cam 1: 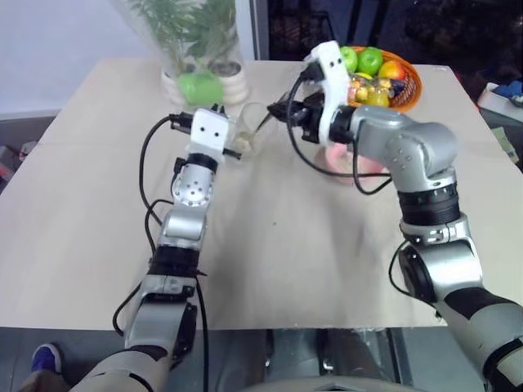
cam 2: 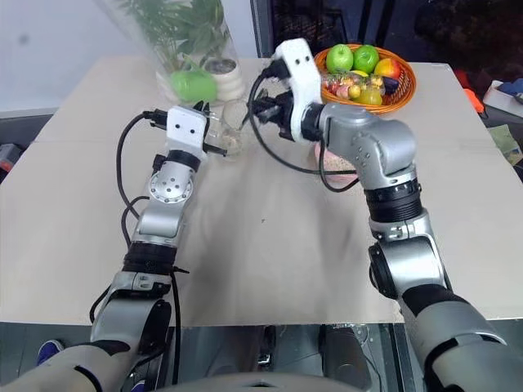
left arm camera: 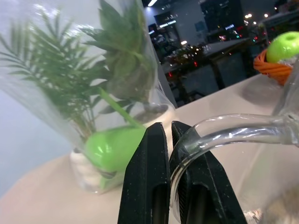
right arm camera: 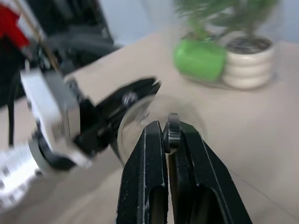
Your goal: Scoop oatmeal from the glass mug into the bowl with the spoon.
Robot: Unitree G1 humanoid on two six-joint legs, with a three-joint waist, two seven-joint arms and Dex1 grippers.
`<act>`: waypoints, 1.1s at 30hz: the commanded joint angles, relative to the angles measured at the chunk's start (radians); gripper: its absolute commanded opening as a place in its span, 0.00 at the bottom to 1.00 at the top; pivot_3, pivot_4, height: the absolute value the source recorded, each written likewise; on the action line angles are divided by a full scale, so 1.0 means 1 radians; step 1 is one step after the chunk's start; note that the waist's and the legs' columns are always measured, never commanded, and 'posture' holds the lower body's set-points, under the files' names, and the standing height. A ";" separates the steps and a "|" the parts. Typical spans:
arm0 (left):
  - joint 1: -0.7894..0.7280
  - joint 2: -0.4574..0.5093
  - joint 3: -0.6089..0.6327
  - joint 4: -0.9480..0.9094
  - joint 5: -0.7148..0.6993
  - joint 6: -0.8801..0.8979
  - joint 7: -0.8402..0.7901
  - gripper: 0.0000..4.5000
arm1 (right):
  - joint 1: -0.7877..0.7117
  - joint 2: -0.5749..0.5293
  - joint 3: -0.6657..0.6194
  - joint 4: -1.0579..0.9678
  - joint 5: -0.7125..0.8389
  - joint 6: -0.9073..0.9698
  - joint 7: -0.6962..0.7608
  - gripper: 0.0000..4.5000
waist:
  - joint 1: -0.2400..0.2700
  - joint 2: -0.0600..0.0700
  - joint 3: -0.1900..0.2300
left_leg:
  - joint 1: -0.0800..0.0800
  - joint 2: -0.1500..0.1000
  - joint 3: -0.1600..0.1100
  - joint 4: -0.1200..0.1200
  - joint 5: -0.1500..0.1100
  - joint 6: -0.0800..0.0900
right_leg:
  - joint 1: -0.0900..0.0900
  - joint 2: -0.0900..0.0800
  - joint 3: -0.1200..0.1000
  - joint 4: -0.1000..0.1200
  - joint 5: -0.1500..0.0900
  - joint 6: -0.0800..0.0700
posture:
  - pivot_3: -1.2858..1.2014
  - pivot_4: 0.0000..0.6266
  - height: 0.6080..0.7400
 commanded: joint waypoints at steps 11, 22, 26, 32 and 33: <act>-0.352 -0.116 -0.070 0.464 0.027 -0.153 0.032 0.01 | -0.144 -0.110 -0.368 0.223 0.093 0.099 -0.165 0.00 | -0.005 0.000 0.000 | -0.010 -0.002 -0.002 0.002 0.000 0.000 | -0.007 0.000 -0.003 0.001 0.000 0.001 | 0.52 0.24 1.00; -0.484 -0.178 -0.065 0.682 0.012 -0.203 0.030 0.01 | -0.140 -0.173 -0.488 0.218 0.147 0.154 -0.251 0.00 | -0.009 0.000 0.000 | -0.010 -0.001 -0.001 0.001 0.000 0.000 | -0.008 0.000 -0.002 0.001 0.000 0.001 | 0.52 0.24 1.00; -0.494 -0.188 -0.068 0.706 0.014 -0.200 0.025 0.01 | -0.128 -0.179 -0.548 0.198 0.187 0.193 -0.295 0.00 | -0.005 0.000 0.000 | -0.011 -0.001 -0.001 0.001 0.000 0.000 | -0.008 0.000 -0.002 0.001 0.000 0.001 | 0.52 0.24 1.00; -0.514 -0.199 -0.072 0.732 0.014 -0.204 0.014 0.01 | -0.099 -0.178 -0.596 0.155 0.224 0.224 -0.346 0.00 | -0.004 0.000 0.000 | -0.011 -0.001 -0.001 0.001 0.000 0.000 | -0.008 0.000 -0.002 0.001 0.000 0.001 | 0.52 0.24 1.00; -0.517 -0.201 -0.073 0.734 0.015 -0.204 0.012 0.01 | -0.093 -0.176 -0.606 0.148 0.231 0.228 -0.357 0.00 | -0.005 0.000 0.000 | -0.011 -0.001 -0.001 0.001 0.000 0.000 | -0.008 0.000 -0.002 0.001 0.000 0.001 | 0.52 0.24 1.00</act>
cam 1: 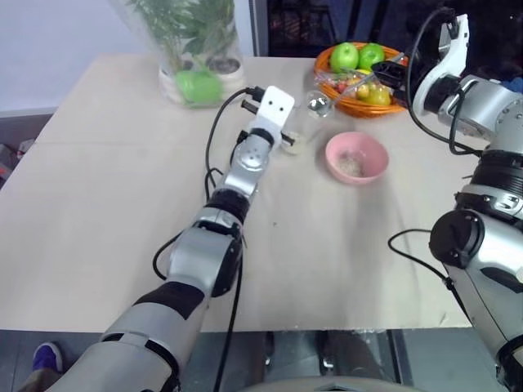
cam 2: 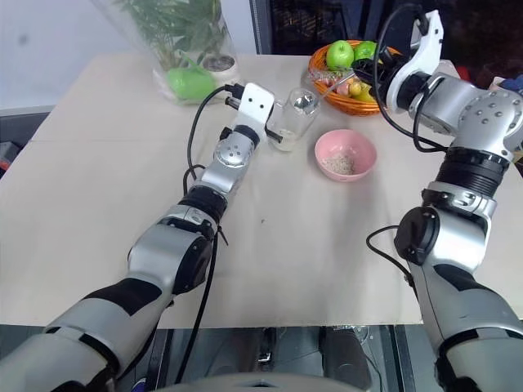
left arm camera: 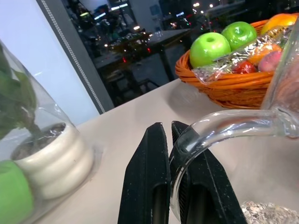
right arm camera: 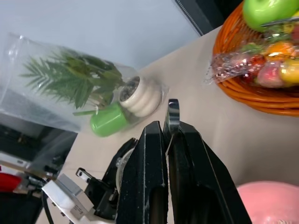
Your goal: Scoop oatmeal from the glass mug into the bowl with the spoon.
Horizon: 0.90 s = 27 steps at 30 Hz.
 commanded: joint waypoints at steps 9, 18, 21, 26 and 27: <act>-0.054 -0.006 -0.008 0.008 0.000 -0.039 -0.008 0.01 | 0.035 -0.019 -0.058 -0.126 0.087 0.023 -0.083 0.00 | -0.002 0.000 0.000 | 0.000 0.000 0.000 0.000 0.000 0.000 | 0.000 0.000 0.000 0.000 0.000 0.000 | 0.52 0.24 1.00; -0.060 -0.022 -0.025 -0.022 0.014 -0.076 -0.006 0.01 | 0.170 -0.046 0.408 -0.389 -0.111 -0.175 0.119 0.00 | -0.005 0.000 0.000 | 0.001 -0.001 0.000 0.002 0.000 0.000 | 0.000 0.001 0.001 0.000 0.000 0.000 | 0.52 0.24 1.00; -0.051 -0.027 -0.038 -0.039 0.023 -0.092 -0.004 0.01 | 0.204 -0.078 0.533 -0.411 -0.189 -0.245 0.203 0.00 | -0.004 0.000 0.000 | 0.000 -0.002 0.000 0.003 0.000 0.000 | 0.000 0.001 0.001 0.000 0.000 0.000 | 0.52 0.24 1.00; -0.039 -0.026 -0.050 -0.059 0.028 -0.103 0.005 0.01 | 0.232 -0.082 0.608 -0.425 -0.207 -0.238 0.290 0.00 | -0.002 0.000 0.000 | 0.000 -0.002 0.000 0.004 0.000 0.000 | 0.000 0.000 0.000 0.000 0.000 0.000 | 0.52 0.24 1.00; -0.038 -0.025 -0.050 -0.063 0.028 -0.106 0.007 0.01 | 0.232 -0.068 0.598 -0.422 -0.196 -0.226 0.293 0.00 | -0.002 0.000 0.000 | 0.000 -0.002 0.000 0.004 0.000 0.000 | 0.000 0.000 0.000 0.000 0.000 0.000 | 0.52 0.24 1.00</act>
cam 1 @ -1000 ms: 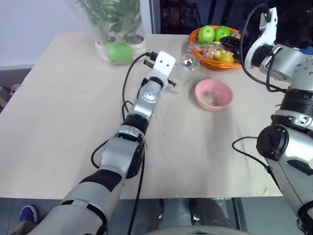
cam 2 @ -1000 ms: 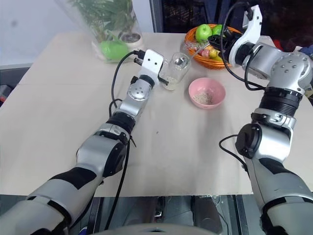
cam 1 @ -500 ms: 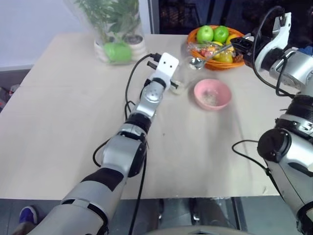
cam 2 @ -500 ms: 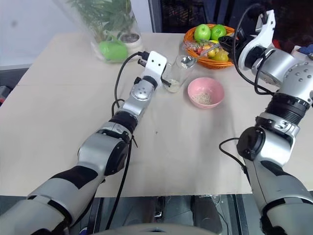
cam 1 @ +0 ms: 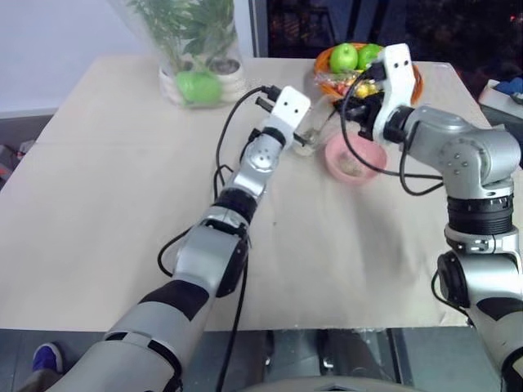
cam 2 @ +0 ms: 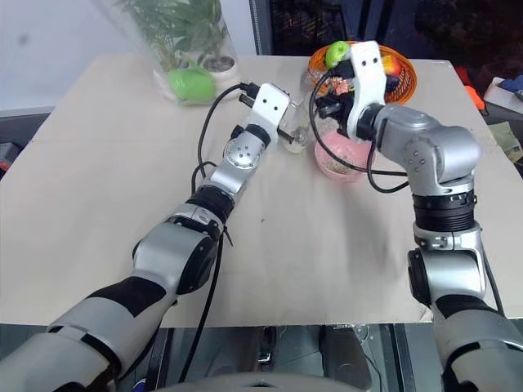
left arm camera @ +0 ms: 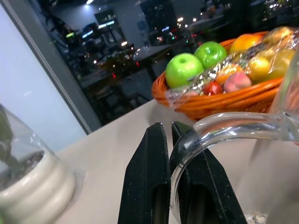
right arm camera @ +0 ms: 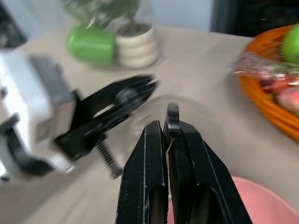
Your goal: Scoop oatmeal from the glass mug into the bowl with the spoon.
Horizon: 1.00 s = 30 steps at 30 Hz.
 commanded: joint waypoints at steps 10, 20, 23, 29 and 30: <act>-0.012 0.000 0.000 -0.068 0.005 -0.048 0.015 0.01 | -0.127 0.141 -0.371 0.121 0.155 0.181 -0.129 0.00 | 0.001 0.000 0.000 | 0.000 0.000 0.000 0.000 0.000 0.000 | 0.000 0.000 0.000 0.001 0.000 0.000 | 0.52 0.24 1.00; -0.031 0.004 0.007 -0.011 0.003 -0.020 0.020 0.01 | -0.197 0.100 -0.605 0.201 0.224 0.255 -0.279 0.00 | -0.001 0.000 0.000 | 0.000 0.000 0.001 -0.001 0.000 0.000 | 0.000 0.000 0.000 0.002 0.000 0.000 | 0.52 0.24 1.00; -0.034 0.002 0.008 -0.005 0.003 -0.019 0.019 0.01 | -0.196 0.100 -0.634 0.192 0.241 0.266 -0.310 0.00 | -0.001 0.000 0.000 | 0.000 0.000 0.001 -0.001 0.000 0.000 | 0.000 0.000 0.000 0.001 0.000 0.000 | 0.52 0.24 1.00; -0.040 0.002 0.015 0.009 -0.005 -0.010 0.012 0.01 | -0.189 0.086 -0.658 0.177 0.261 0.268 -0.350 0.00 | -0.001 0.000 0.000 | 0.000 0.000 0.001 -0.001 0.000 0.000 | 0.000 0.000 0.000 0.002 0.000 0.000 | 0.52 0.24 1.00; -0.042 0.002 0.016 0.012 -0.006 -0.010 0.012 0.01 | -0.187 0.088 -0.663 0.174 0.266 0.271 -0.356 0.00 | -0.001 0.000 0.000 | 0.000 0.000 0.001 -0.001 0.000 0.000 | 0.000 0.000 0.000 0.002 0.000 0.000 | 0.52 0.24 1.00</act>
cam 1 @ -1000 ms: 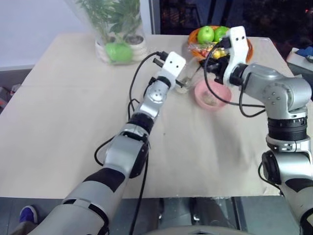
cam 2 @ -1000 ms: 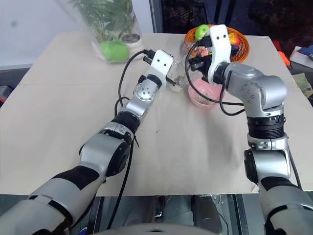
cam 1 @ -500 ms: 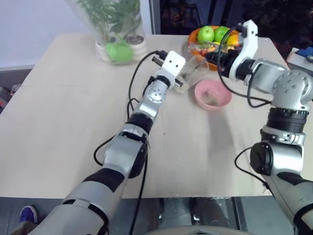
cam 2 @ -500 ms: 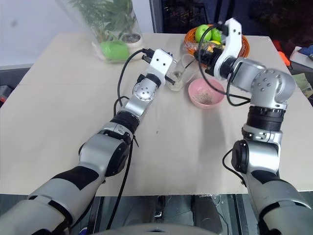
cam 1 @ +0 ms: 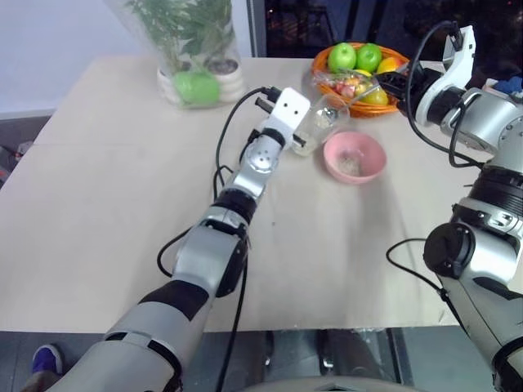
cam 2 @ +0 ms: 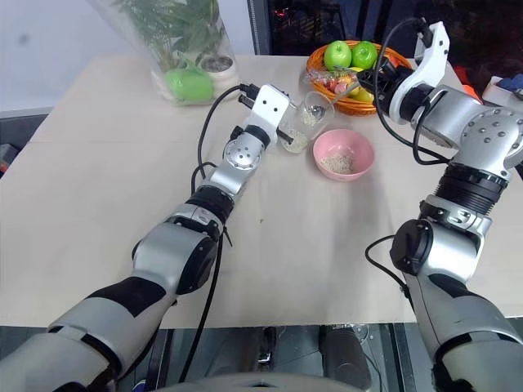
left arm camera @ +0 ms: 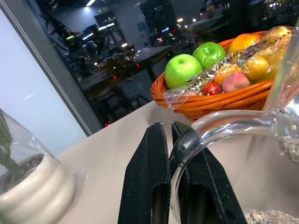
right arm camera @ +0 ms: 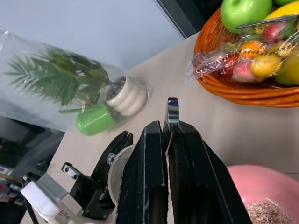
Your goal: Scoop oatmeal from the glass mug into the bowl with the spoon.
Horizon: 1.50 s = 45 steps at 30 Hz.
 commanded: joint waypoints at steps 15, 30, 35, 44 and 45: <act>-0.066 0.001 -0.014 0.013 0.005 0.012 0.000 0.01 | -0.004 -0.006 -0.198 -0.068 0.200 0.036 -0.205 0.00 | 0.001 0.000 0.000 | 0.000 0.000 0.000 0.000 0.000 0.000 | 0.000 0.000 0.000 0.000 0.000 0.000 | 0.52 0.24 1.00; -0.087 0.004 -0.025 0.035 0.017 0.031 0.000 0.01 | 0.052 -0.021 -0.279 -0.073 0.390 -0.026 -0.348 0.00 | 0.000 0.000 0.000 | 0.000 0.001 0.001 0.000 0.000 0.000 | 0.000 0.000 0.001 0.001 0.000 0.000 | 0.52 0.24 1.00; -0.082 0.012 -0.013 0.038 0.005 0.042 0.001 0.01 | 0.090 -0.042 -0.265 -0.089 0.457 -0.050 -0.378 0.00 | 0.001 0.000 0.000 | 0.000 0.001 0.001 0.000 0.000 0.000 | 0.000 0.000 0.001 0.000 0.000 0.000 | 0.52 0.24 1.00; -0.085 0.029 0.018 0.040 -0.019 0.056 0.004 0.01 | 0.183 -0.113 -0.194 -0.101 0.503 -0.072 -0.373 0.00 | 0.001 0.000 0.000 | 0.000 0.001 0.001 0.000 0.000 0.000 | 0.000 0.000 0.001 0.000 0.000 0.000 | 0.52 0.24 1.00; -0.085 0.032 0.022 0.039 -0.022 0.057 0.006 0.01 | 0.200 -0.122 -0.174 -0.109 0.494 -0.073 -0.363 0.00 | 0.000 0.000 0.000 | 0.000 0.001 0.001 0.000 0.000 0.000 | 0.000 0.000 0.001 0.000 0.000 0.000 | 0.52 0.24 1.00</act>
